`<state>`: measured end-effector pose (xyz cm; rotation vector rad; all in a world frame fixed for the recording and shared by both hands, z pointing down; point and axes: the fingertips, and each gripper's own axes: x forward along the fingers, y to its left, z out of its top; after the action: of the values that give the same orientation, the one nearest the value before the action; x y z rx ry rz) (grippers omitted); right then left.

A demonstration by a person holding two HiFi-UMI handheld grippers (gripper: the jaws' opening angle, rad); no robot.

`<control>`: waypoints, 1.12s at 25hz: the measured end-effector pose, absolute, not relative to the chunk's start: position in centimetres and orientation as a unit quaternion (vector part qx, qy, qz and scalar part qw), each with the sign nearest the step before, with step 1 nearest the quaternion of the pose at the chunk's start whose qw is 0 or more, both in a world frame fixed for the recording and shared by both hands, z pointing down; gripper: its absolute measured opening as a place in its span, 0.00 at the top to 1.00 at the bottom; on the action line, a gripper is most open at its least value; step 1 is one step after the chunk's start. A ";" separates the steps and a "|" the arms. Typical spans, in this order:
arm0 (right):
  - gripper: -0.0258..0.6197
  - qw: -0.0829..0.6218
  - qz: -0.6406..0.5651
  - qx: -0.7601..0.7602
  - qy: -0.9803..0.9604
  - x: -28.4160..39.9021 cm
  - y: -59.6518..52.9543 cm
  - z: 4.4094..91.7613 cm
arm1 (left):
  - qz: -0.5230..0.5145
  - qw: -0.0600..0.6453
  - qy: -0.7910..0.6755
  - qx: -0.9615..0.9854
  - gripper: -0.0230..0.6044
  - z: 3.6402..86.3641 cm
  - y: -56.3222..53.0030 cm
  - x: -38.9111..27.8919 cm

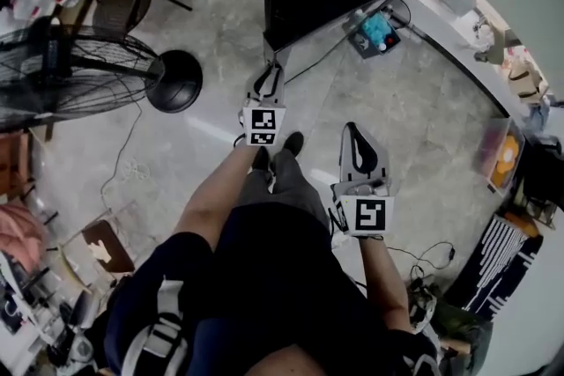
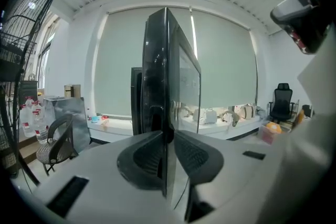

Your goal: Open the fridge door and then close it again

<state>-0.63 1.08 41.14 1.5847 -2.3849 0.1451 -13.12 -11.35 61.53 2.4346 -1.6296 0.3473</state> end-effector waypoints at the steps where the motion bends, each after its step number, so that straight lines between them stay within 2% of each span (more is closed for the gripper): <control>1: 0.93 0.139 0.049 0.551 -0.821 -0.9 1.5 41.1 | 0.119 0.095 -0.550 0.821 0.83 61.6 -11.1 -13.0; 18: 0.93 0.153 0.063 0.597 -0.785 -0.6 7.9 41.9 | 0.158 0.066 -0.536 0.827 0.85 61.4 -7.8 -9.9; 28: 0.93 0.151 0.063 0.601 -0.782 3.6 9.5 42.6 | 0.165 0.076 -0.543 0.820 0.85 61.6 -5.0 -6.3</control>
<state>3.62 9.46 42.62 1.7258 -2.2460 0.1820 -6.32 -5.05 61.59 2.4587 -1.6268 0.4960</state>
